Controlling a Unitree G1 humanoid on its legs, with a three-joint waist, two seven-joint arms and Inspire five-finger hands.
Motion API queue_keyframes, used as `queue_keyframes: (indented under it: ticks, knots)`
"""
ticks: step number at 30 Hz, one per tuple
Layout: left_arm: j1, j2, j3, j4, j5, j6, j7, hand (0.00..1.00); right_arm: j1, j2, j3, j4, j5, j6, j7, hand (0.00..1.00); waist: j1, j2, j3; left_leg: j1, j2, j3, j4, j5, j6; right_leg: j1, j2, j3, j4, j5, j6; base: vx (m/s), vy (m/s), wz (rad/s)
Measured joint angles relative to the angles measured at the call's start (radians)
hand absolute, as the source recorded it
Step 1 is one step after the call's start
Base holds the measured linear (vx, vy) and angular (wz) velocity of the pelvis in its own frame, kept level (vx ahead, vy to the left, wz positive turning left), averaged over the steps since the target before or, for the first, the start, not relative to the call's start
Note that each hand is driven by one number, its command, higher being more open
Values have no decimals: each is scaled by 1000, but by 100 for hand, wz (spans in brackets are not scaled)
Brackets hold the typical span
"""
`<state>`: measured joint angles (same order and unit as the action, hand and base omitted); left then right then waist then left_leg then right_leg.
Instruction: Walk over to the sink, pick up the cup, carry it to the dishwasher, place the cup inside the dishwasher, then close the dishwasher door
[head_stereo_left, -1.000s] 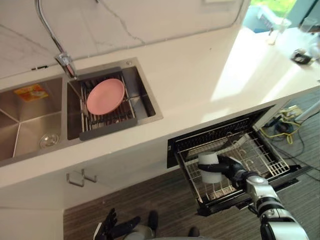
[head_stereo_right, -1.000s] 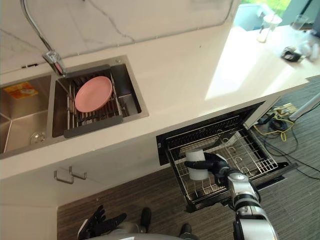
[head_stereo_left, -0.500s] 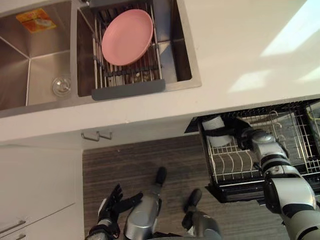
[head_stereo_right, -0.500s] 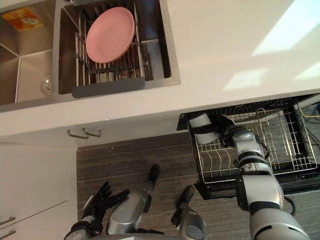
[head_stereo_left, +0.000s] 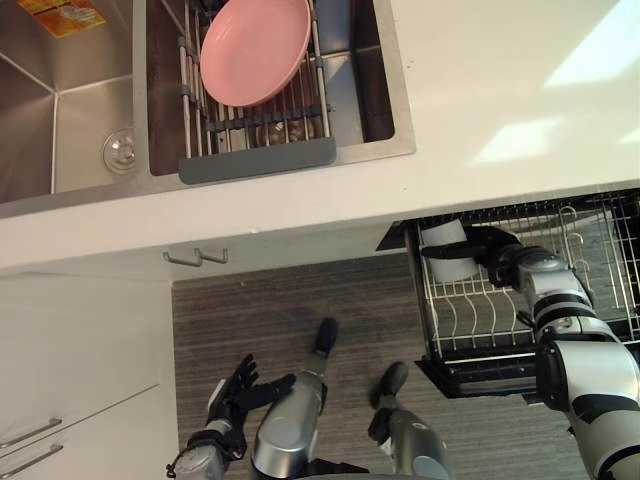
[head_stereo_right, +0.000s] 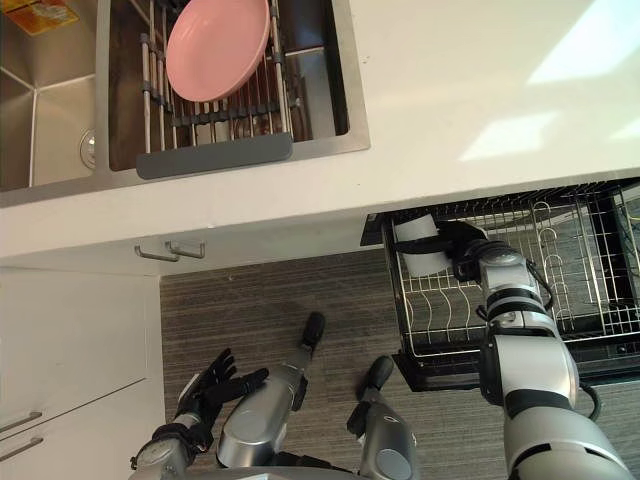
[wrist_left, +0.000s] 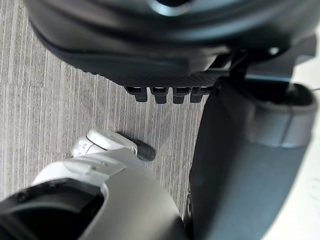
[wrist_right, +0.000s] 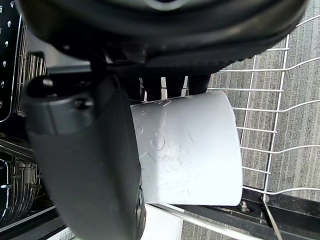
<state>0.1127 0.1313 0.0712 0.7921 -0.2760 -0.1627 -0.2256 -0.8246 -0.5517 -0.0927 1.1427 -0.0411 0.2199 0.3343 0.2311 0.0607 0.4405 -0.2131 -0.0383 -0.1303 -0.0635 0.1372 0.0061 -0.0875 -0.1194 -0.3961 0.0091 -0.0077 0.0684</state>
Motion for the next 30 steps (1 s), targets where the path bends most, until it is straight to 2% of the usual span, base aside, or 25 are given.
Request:
queue_keyframes:
  ticks: [18,21,25,30]
  knots:
    - [-10,0,-15,2,1,16,-1,100,11,8,-6,13,53,-1,77,100,-5,-2,-2,35,14,41,-17,3,-4,0,-1,44,20,0,0,-6,3,-7]
    - [-9,0,-13,12,1,15,-1,100,52,8,-6,-21,61,-5,80,100,-16,-14,-12,44,14,48,-21,4,-3,5,-2,53,20,1,1,-2,0,-7]
    - [-3,7,-1,34,2,8,-1,100,119,8,-6,-77,90,-12,85,100,-35,-42,-35,57,15,58,-22,4,-4,11,-2,64,20,2,2,-8,-3,-7]
    - [35,11,18,48,26,-4,2,100,243,9,-6,-197,100,-17,90,100,-57,-67,-98,82,18,76,-23,3,-4,26,-1,84,20,6,3,-28,1,-11]
